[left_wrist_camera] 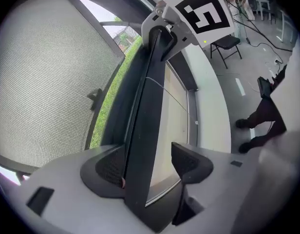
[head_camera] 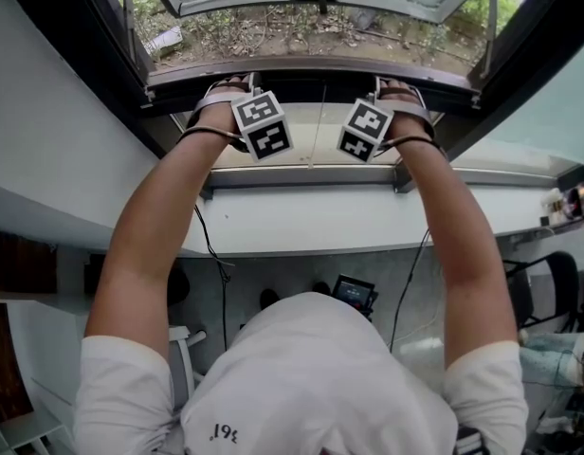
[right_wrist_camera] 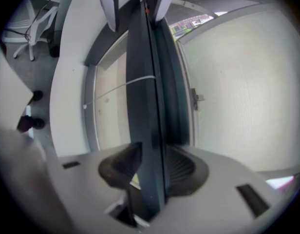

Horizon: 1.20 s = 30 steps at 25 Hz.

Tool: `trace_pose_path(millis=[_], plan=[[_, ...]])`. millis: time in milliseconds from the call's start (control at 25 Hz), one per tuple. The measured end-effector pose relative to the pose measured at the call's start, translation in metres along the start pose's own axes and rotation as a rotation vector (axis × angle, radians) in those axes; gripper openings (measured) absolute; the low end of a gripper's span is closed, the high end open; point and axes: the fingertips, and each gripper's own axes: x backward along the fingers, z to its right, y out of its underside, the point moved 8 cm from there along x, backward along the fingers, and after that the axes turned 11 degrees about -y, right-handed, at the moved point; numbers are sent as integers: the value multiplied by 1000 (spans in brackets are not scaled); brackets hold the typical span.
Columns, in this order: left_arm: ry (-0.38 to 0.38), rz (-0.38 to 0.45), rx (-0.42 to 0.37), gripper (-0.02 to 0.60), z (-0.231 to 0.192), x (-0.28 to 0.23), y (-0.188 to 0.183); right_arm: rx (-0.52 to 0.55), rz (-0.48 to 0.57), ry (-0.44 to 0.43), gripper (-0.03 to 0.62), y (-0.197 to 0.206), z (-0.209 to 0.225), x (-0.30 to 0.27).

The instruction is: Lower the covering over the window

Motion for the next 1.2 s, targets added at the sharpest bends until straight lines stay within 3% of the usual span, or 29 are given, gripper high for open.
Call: trace_pose_path(millis=[360, 520, 680, 1200], plan=[[-15, 19, 29, 266, -9, -5, 2, 0, -11, 44, 143, -4, 4, -4], [-118, 61, 22, 255, -2, -1, 6, -9, 14, 147, 144, -2, -7, -5], [-207, 136, 119, 256, 0, 2, 9, 11, 52, 174, 152, 2, -8, -3], [-156, 130, 175, 256, -4, 4, 7, 33, 80, 116, 152, 5, -4, -1]])
